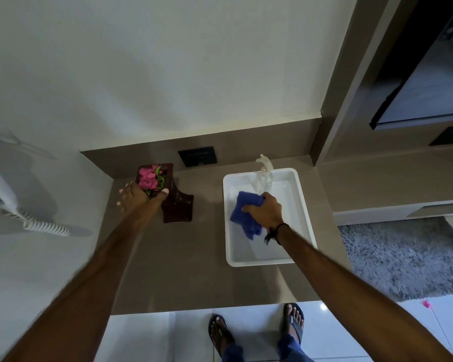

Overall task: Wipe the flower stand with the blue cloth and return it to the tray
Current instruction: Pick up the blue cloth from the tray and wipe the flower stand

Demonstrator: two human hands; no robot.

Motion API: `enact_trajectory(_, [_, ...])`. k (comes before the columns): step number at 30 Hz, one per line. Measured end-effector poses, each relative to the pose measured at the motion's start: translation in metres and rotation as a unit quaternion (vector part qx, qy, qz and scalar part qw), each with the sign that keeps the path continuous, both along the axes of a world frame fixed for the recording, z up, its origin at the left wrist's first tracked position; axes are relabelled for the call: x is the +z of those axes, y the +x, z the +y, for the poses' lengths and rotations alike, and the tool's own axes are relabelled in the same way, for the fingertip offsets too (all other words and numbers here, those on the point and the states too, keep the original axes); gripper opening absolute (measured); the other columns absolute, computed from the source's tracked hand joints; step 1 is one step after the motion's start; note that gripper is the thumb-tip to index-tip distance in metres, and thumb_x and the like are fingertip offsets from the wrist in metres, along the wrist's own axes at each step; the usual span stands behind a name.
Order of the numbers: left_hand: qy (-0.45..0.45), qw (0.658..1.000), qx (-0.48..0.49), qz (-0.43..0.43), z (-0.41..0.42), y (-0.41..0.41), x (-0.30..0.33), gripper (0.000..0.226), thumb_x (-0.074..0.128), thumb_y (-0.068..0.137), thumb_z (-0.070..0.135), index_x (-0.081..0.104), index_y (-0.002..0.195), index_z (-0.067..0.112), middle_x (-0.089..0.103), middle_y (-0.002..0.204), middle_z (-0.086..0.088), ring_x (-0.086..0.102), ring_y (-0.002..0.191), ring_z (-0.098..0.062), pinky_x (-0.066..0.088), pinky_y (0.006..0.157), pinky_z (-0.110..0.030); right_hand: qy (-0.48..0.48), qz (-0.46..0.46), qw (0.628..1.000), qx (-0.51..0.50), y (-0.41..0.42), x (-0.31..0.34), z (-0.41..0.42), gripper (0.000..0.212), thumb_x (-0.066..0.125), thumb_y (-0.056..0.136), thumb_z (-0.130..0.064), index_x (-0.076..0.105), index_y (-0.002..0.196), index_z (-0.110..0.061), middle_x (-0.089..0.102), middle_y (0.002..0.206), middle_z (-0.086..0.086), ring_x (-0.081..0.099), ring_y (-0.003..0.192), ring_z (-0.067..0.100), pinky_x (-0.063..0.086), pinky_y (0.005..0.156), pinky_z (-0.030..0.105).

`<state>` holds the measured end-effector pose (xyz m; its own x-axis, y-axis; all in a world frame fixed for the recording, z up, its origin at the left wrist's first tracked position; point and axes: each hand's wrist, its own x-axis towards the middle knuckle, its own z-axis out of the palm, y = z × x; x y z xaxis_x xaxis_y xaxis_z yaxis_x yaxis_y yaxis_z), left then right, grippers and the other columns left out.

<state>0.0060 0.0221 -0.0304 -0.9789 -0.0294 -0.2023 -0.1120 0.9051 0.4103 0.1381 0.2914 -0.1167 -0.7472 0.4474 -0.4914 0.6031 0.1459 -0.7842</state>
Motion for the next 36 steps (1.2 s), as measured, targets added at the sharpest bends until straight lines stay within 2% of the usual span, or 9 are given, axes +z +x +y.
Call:
enact_trajectory(2, [-0.004,1.000,-0.009,-0.013,0.003,0.002,0.012,0.087,0.062,0.087,0.052,0.029,0.152,0.003,0.026,0.161,-0.023,0.016,0.152,-0.039,0.012,0.124,-0.053,-0.044,0.038,0.998,-0.037,-0.019,0.016,-0.014,0.034,0.072,0.079,-0.040,0.055,0.101,-0.021,0.065,0.098,0.001,0.063,0.093,0.020,0.052,0.088,0.035])
enact_trajectory(5, [0.000,1.000,-0.016,-0.019,0.007,0.007,0.020,0.082,0.063,0.088,0.048,0.037,0.147,-0.002,0.038,0.155,-0.026,0.030,0.146,-0.042,0.027,0.119,-0.053,-0.071,0.066,0.995,-0.034,-0.056,0.038,-0.044,0.042,0.069,0.083,-0.030,0.056,0.118,-0.010,0.061,0.105,0.005,0.063,0.103,0.026,0.051,0.086,0.036])
enact_trajectory(9, [-0.021,1.000,-0.003,-0.006,0.013,0.007,0.024,0.087,0.063,0.088,0.046,0.028,0.151,-0.003,0.029,0.158,-0.028,0.021,0.149,-0.042,0.022,0.121,-0.052,-0.070,0.091,0.993,-0.034,-0.085,0.060,-0.085,0.038,0.067,0.083,-0.023,0.062,0.120,-0.014,0.068,0.111,0.006,0.065,0.105,0.024,0.053,0.091,0.035])
enact_trajectory(14, [0.016,1.000,0.016,0.015,0.011,0.003,0.011,0.089,0.067,0.086,0.041,0.026,0.151,-0.003,0.027,0.158,-0.028,0.021,0.149,-0.043,0.021,0.121,-0.054,-0.073,0.169,0.983,0.017,-0.087,0.052,-0.150,0.028,0.064,0.086,-0.009,0.067,0.113,-0.003,0.072,0.111,0.017,0.068,0.103,0.031,0.055,0.089,0.039])
enact_trajectory(17, [0.036,0.999,0.020,0.019,0.006,-0.003,0.002,0.093,0.069,0.085,0.042,0.023,0.151,-0.005,0.026,0.158,-0.029,0.019,0.150,-0.043,0.019,0.122,-0.056,-0.082,0.141,0.986,0.028,-0.089,0.029,-0.166,0.044,0.061,0.086,-0.006,0.060,0.130,-0.004,0.069,0.120,0.017,0.066,0.111,0.032,0.055,0.094,0.040])
enact_trajectory(21, [0.041,0.999,0.022,0.014,0.002,-0.003,-0.009,0.103,0.066,0.087,0.044,0.004,0.155,-0.002,0.005,0.166,-0.023,-0.005,0.154,-0.036,-0.001,0.125,-0.048,-0.046,0.065,0.994,0.072,-0.101,-0.002,-0.163,0.059,0.052,0.086,0.003,0.049,0.144,-0.012,0.063,0.131,0.017,0.061,0.119,0.034,0.051,0.097,0.036])
enact_trajectory(26, [0.058,0.998,0.016,0.004,0.000,-0.005,-0.018,0.104,0.064,0.087,0.047,0.000,0.155,0.000,-0.003,0.166,-0.022,-0.009,0.154,-0.036,0.003,0.125,-0.054,0.022,0.004,0.989,0.149,-0.121,-0.023,-0.152,0.075,0.053,0.086,0.001,0.030,0.155,-0.016,0.057,0.136,0.020,0.055,0.124,0.041,0.050,0.100,0.047])
enact_trajectory(31, [0.039,0.999,0.006,0.002,-0.001,-0.003,-0.019,0.106,0.061,0.088,0.052,-0.002,0.155,-0.002,-0.003,0.166,-0.023,-0.010,0.154,-0.037,-0.003,0.125,-0.049,-0.039,-0.009,0.997,0.072,-0.119,-0.006,-0.151,0.046,0.056,0.086,-0.003,0.059,0.131,-0.007,0.066,0.124,0.020,0.062,0.116,0.039,0.054,0.092,0.040])
enact_trajectory(36, [0.046,0.999,0.005,0.016,-0.004,-0.004,-0.022,0.107,0.060,0.087,0.054,-0.001,0.155,-0.002,0.000,0.165,-0.025,-0.008,0.154,-0.038,-0.005,0.124,-0.048,-0.087,0.125,0.988,0.005,-0.116,0.040,-0.146,0.011,0.062,0.078,-0.009,0.070,0.084,-0.012,0.074,0.086,0.008,0.070,0.084,0.026,0.057,0.075,0.037])
